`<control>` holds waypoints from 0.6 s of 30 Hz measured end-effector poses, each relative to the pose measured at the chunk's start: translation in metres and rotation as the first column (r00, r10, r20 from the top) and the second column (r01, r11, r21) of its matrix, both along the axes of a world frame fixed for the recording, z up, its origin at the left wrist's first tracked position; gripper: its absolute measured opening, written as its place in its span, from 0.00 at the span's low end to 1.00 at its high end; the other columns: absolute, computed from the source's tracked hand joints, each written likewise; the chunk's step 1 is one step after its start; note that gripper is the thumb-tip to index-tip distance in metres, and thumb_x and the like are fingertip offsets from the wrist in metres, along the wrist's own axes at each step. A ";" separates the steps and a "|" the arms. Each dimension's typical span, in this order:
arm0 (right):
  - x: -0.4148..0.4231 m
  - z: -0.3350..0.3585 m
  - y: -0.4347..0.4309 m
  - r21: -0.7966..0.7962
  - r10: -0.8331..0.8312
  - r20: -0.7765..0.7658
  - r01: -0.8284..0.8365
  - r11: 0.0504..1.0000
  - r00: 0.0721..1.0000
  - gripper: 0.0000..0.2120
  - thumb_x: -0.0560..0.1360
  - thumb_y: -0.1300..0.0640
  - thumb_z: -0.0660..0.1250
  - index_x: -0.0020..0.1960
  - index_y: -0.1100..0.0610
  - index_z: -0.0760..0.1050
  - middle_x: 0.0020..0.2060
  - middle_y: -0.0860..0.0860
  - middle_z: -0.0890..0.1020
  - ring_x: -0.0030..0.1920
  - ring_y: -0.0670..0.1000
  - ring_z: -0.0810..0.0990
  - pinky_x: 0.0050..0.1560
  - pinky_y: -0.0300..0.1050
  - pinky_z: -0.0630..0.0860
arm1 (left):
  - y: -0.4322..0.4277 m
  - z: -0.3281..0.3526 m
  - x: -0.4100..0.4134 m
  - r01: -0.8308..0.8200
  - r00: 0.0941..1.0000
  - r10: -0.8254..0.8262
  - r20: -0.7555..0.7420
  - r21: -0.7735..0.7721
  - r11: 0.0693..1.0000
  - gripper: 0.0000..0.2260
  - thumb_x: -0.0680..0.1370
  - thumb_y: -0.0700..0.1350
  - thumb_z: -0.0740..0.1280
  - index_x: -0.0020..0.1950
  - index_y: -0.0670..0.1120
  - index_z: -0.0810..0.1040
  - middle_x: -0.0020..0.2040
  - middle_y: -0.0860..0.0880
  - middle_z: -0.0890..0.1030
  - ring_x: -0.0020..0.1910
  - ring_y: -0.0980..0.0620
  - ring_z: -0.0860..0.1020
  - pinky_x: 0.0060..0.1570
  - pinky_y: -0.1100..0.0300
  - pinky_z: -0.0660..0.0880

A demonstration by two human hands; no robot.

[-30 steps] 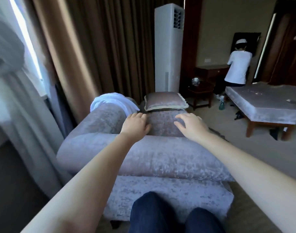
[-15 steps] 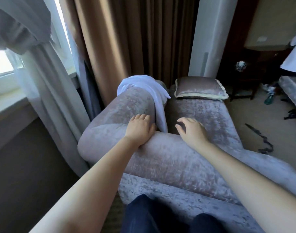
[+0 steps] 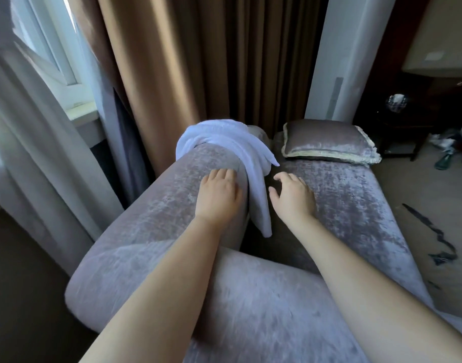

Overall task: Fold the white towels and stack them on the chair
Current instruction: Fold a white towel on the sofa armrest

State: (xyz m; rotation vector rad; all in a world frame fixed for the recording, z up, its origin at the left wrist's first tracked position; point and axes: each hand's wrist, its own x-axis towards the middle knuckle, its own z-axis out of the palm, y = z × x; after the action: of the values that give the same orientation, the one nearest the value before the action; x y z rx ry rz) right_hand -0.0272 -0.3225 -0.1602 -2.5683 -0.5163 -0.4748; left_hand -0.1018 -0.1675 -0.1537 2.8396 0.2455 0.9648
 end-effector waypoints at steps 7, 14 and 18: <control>0.060 -0.011 0.057 0.009 0.031 -0.115 -0.030 0.999 0.993 0.20 0.78 0.54 0.64 0.68 0.56 0.67 0.65 0.53 0.74 0.65 0.57 0.70 0.62 0.53 0.70 | 0.011 -0.005 0.035 -0.099 0.995 0.099 0.012 -0.010 0.995 0.09 0.77 0.42 0.56 0.49 0.42 0.75 0.44 0.47 0.77 0.45 0.47 0.71 0.46 0.58 0.59; 0.086 -0.028 0.083 0.096 0.060 -0.266 -0.035 0.995 0.962 0.20 0.76 0.52 0.63 0.66 0.55 0.68 0.58 0.53 0.77 0.58 0.58 0.77 0.51 0.51 0.76 | 0.015 -0.014 0.053 -0.153 0.987 0.151 0.055 0.031 0.988 0.10 0.74 0.46 0.49 0.41 0.46 0.67 0.38 0.48 0.76 0.40 0.49 0.66 0.44 0.56 0.59; 0.091 -0.031 0.086 0.125 0.070 -0.305 -0.033 0.992 0.950 0.24 0.75 0.52 0.65 0.69 0.54 0.64 0.60 0.54 0.76 0.58 0.58 0.77 0.48 0.49 0.74 | 0.016 -0.015 0.056 -0.152 0.987 0.150 0.052 0.030 0.988 0.10 0.75 0.45 0.55 0.45 0.43 0.74 0.41 0.47 0.77 0.43 0.46 0.72 0.45 0.55 0.60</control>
State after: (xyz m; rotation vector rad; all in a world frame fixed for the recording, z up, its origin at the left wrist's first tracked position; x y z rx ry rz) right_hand 0.0638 -0.2369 -0.1908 -2.4442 -0.4274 -0.0772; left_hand -0.0456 -0.1517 -0.1683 2.8571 0.4484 1.0764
